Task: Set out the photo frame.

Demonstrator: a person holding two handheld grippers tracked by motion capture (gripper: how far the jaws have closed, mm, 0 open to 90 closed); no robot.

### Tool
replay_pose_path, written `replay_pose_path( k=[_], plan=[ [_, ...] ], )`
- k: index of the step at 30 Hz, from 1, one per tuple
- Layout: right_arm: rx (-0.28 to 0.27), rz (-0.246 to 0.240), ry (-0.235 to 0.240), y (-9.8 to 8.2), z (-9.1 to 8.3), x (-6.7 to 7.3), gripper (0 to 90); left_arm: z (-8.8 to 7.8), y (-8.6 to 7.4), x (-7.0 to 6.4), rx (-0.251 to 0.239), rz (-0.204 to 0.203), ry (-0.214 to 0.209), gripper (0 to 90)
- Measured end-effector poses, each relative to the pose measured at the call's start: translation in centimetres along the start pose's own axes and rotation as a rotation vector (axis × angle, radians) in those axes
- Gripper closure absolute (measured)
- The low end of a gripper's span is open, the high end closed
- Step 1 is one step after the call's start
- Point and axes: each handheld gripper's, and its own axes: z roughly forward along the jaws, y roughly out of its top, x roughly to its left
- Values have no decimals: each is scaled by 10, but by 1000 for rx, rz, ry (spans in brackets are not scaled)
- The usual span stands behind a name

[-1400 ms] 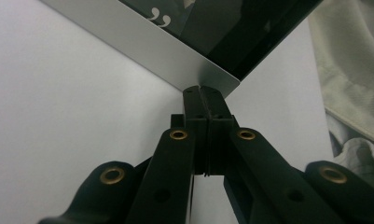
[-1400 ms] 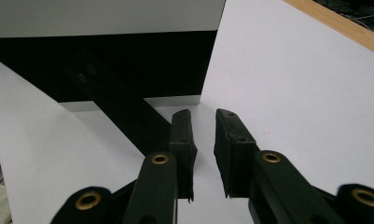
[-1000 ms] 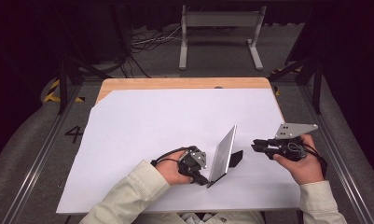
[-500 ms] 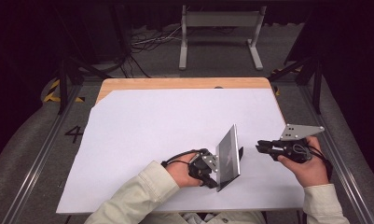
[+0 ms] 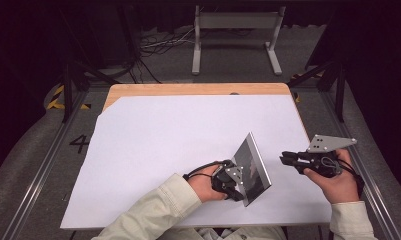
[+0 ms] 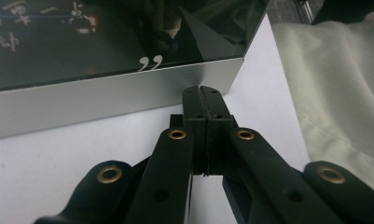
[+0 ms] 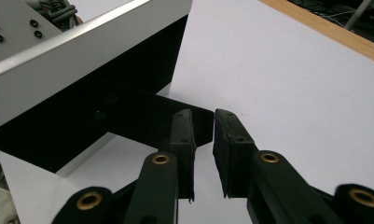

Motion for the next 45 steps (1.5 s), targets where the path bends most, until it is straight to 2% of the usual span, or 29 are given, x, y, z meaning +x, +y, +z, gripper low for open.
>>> replay_pose_path(
  k=[1,5,9,16,24,30,31,35,40,43,45],
  plan=[
    [-1,1,-1,0,0,0,773,1,-1,1,-23,-5,18,900],
    [2,1,0,0,1,0,771,4,-2,2,-53,-25,25,900],
    [-7,8,-9,0,-1,-1,770,8,0,3,-87,-27,40,900],
    [-41,43,-36,-2,-8,-4,768,12,3,1,-91,-32,40,900],
    [-47,85,-18,-2,-6,-5,759,10,1,2,-102,-40,24,883],
    [-64,143,5,-3,-7,-7,772,-4,-5,4,-108,-62,35,885],
    [-71,164,17,-2,-7,-8,771,-8,-8,5,-107,-70,38,883],
    [-82,193,35,0,-7,-7,768,-20,-16,6,-112,-85,60,879],
    [-85,201,37,3,-6,-6,753,-35,-26,9,-130,-111,84,874],
    [-79,213,37,5,-7,-5,770,-45,-32,13,-126,-122,125,870],
    [-73,226,40,6,-7,-4,776,-51,-37,16,-133,-135,132,869]
  ],
)
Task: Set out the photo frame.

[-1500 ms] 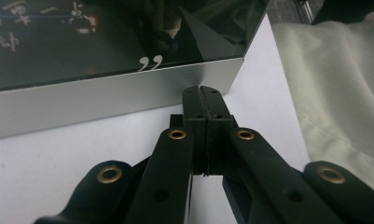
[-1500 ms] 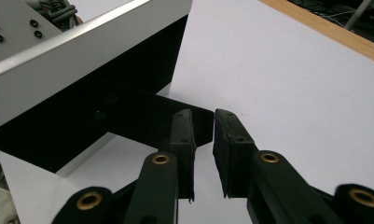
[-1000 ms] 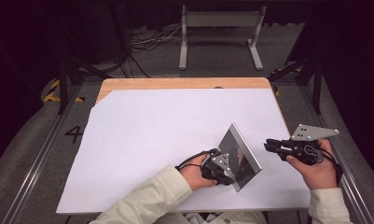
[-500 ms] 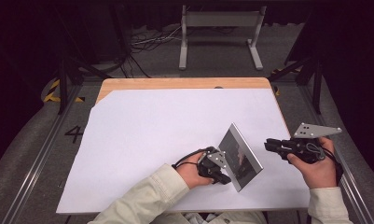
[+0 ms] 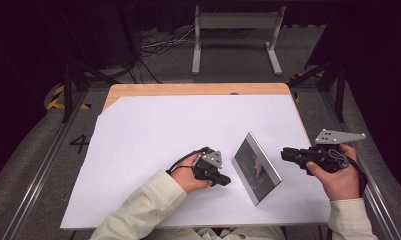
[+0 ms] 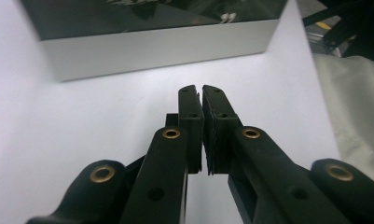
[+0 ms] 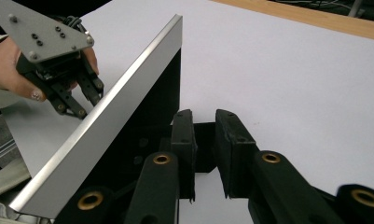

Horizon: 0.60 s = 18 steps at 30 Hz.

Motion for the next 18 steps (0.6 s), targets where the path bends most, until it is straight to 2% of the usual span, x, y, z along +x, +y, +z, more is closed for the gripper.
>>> replay_pose_path(
  k=[7,9,13,14,18],
  plan=[
    [2,29,-22,2,0,1,772,-21,-10,8,-19,-34,45,867],
    [3,41,-24,2,0,2,764,-28,-14,10,-21,-38,70,865],
    [6,59,-27,5,-2,6,765,-40,-25,13,-29,-61,93,860],
    [15,69,-25,7,-2,7,768,-45,-31,13,-36,-78,95,856],
    [31,91,-33,8,-3,8,768,-53,-41,15,-33,-97,108,838]
  ],
)
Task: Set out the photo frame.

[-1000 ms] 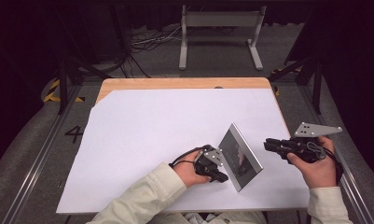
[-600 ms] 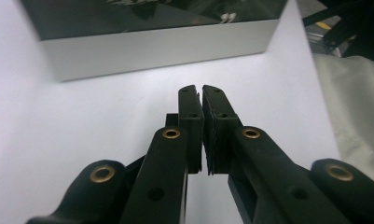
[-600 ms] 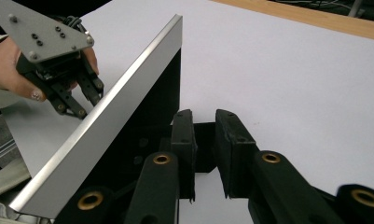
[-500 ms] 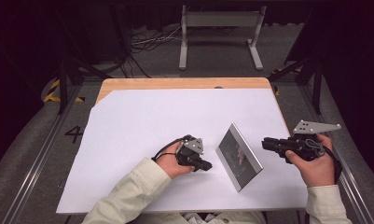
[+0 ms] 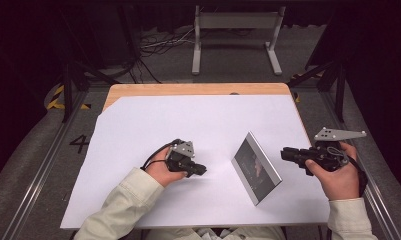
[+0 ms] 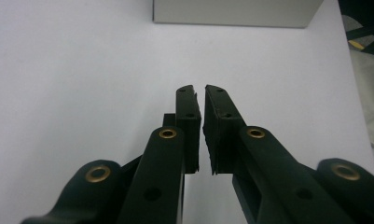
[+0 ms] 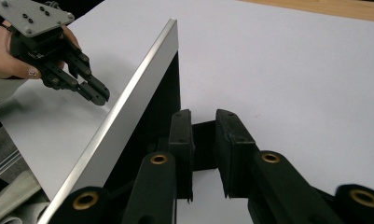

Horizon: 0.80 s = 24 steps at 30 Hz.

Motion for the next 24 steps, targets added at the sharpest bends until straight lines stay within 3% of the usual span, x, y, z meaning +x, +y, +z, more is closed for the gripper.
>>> replay_pose_path(
  k=[6,11,24],
  plan=[
    [18,32,-6,4,-4,1,761,-16,-20,10,-5,-47,44,833],
    [31,21,-14,10,-5,3,756,-17,-31,11,16,-48,56,809],
    [52,-5,4,21,-1,15,736,-24,-35,13,-3,-89,58,798]
  ],
)
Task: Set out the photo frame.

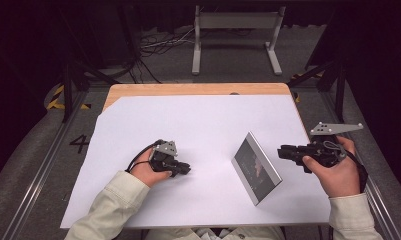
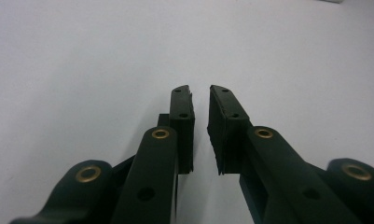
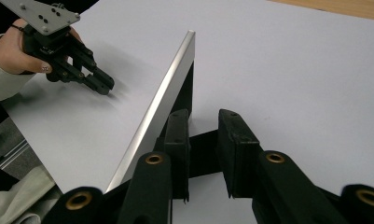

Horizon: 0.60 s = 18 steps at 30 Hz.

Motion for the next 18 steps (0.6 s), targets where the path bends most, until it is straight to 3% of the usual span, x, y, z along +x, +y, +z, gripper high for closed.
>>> replay_pose_path(
  k=[18],
  plan=[
    [14,22,5,7,12,16,593,1,-2,3,10,-17,-1,791]
  ],
)
